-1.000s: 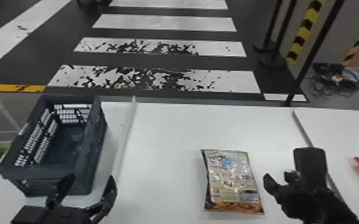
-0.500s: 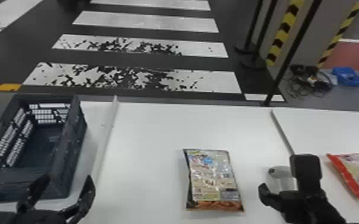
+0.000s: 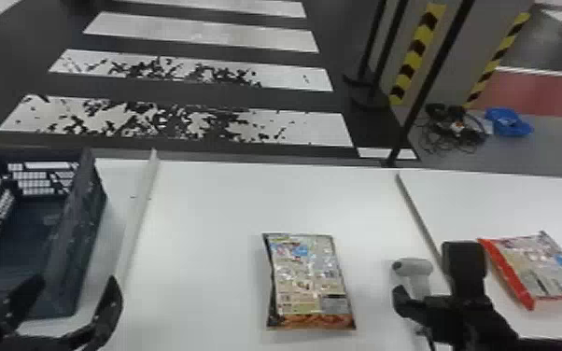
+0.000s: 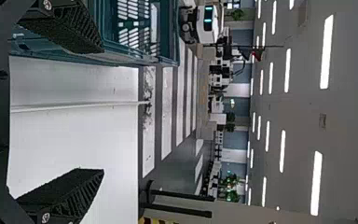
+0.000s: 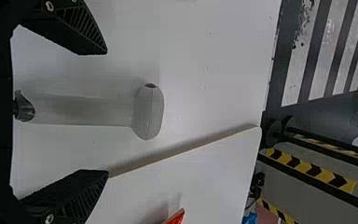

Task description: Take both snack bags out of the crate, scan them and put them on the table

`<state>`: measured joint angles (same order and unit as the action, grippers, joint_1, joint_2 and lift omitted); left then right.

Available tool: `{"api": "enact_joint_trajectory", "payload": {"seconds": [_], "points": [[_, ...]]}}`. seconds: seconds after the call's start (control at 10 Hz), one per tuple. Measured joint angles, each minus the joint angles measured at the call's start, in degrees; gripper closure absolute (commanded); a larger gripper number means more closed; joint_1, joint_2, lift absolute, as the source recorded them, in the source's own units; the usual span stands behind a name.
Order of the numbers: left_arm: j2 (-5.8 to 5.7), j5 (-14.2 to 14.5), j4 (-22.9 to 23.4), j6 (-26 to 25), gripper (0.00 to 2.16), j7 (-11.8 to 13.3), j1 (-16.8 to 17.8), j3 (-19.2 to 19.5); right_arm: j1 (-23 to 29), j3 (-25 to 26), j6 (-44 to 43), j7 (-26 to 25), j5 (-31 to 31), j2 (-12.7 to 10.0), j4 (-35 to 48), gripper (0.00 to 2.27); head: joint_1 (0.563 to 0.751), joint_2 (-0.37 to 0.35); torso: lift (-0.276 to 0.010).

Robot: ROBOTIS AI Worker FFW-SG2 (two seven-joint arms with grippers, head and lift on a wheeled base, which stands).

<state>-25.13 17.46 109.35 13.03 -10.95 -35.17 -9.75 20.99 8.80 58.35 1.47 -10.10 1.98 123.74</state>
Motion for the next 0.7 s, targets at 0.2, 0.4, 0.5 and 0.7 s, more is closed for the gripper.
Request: {"api": "enact_joint_trajectory", "payload": {"seconds": [0.2,0.4,0.5,0.7], "points": [[0.08,-0.7,0.3,0.0,0.08,0.1,-0.2,-0.3,-2.7,0.8,-0.3,0.5,1.1,0.7,-4.0,0.08,0.695,-0.187,-0.092],[0.18,-0.8,0.2,0.0,0.08,0.0,-0.2,-0.3,-5.6,1.1,-0.2,1.0,1.2,1.7,-8.4,0.08,0.695,-0.196,-0.092],[0.23,-0.8,0.1,0.0,0.08,0.0,-0.2,-0.3,-6.7,1.3,-0.1,1.1,1.1,2.1,-10.2,0.08,0.695,-0.201,-0.092],[0.26,-0.8,0.1,-0.2,0.08,0.0,-0.3,-0.3,-8.2,1.5,0.1,1.3,0.3,2.8,-13.2,0.35,0.695,-0.212,-0.092]]}}
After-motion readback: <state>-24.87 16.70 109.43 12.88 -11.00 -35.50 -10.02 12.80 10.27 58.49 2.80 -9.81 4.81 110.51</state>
